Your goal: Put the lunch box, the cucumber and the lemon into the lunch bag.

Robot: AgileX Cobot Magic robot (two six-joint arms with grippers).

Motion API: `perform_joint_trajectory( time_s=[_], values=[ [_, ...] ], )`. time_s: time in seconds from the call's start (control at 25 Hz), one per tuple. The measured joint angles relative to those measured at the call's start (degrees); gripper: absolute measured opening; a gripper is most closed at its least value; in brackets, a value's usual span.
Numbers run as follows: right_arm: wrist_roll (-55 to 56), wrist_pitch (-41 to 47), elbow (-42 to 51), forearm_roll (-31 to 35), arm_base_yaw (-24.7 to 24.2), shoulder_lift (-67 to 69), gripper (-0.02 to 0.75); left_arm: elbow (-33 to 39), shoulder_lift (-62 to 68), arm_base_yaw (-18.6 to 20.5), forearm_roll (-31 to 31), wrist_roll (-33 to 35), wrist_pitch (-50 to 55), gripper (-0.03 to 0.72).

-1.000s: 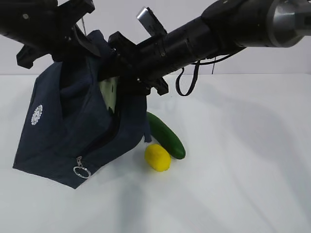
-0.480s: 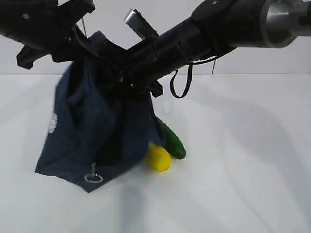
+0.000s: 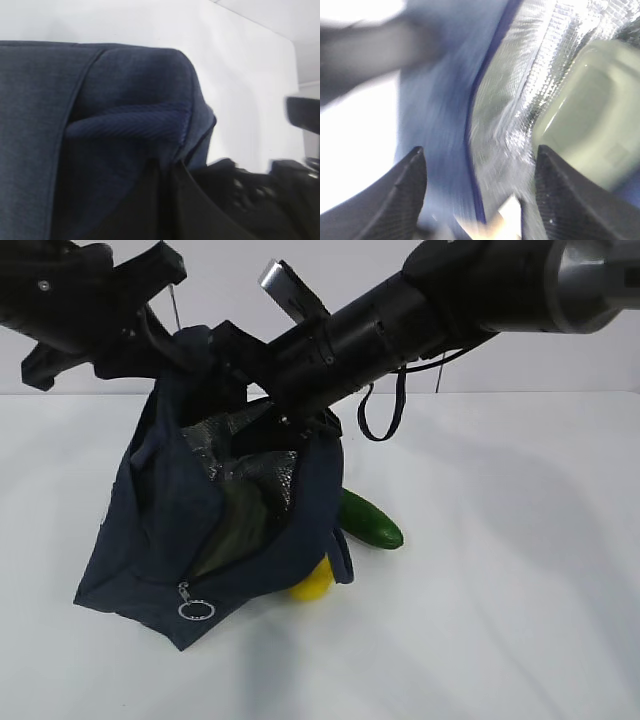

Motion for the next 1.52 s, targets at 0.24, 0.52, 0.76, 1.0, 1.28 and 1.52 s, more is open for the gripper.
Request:
perform_joint_trajectory(
  time_s=[0.24, 0.52, 0.76, 1.0, 1.28, 1.52],
  values=[
    [-0.1, 6.84, -3.89, -4.41, -0.73, -2.06, 0.517, 0.0, 0.0, 5.12, 3.3, 0.0, 3.5, -0.003],
    [5.44, 16.46, -11.63, -27.19, -0.85, -3.78, 0.518, 0.0, 0.0, 6.86, 10.03, 0.65, 6.52, -0.003],
    [8.08, 18.74, -13.42, -46.95, -0.85, -3.78, 0.519, 0.0, 0.0, 6.86, 17.65, 0.65, 9.6, -0.003],
    [6.14, 19.0, -13.42, -52.72, -0.95, -3.66, 0.511, 0.0, 0.0, 6.86, 18.59, 0.65, 10.18, -0.003],
    [-0.97, 19.0, -13.55, -52.7, -0.95, 2.02, 0.508, 0.0, 0.0, 6.86, 18.8, 0.69, 9.94, -0.003],
    [-6.06, 17.89, -13.55, -54.6, -0.95, 7.57, 0.507, 0.0, 0.0, 6.86, 18.93, 0.83, 9.71, -0.003]
  ],
)
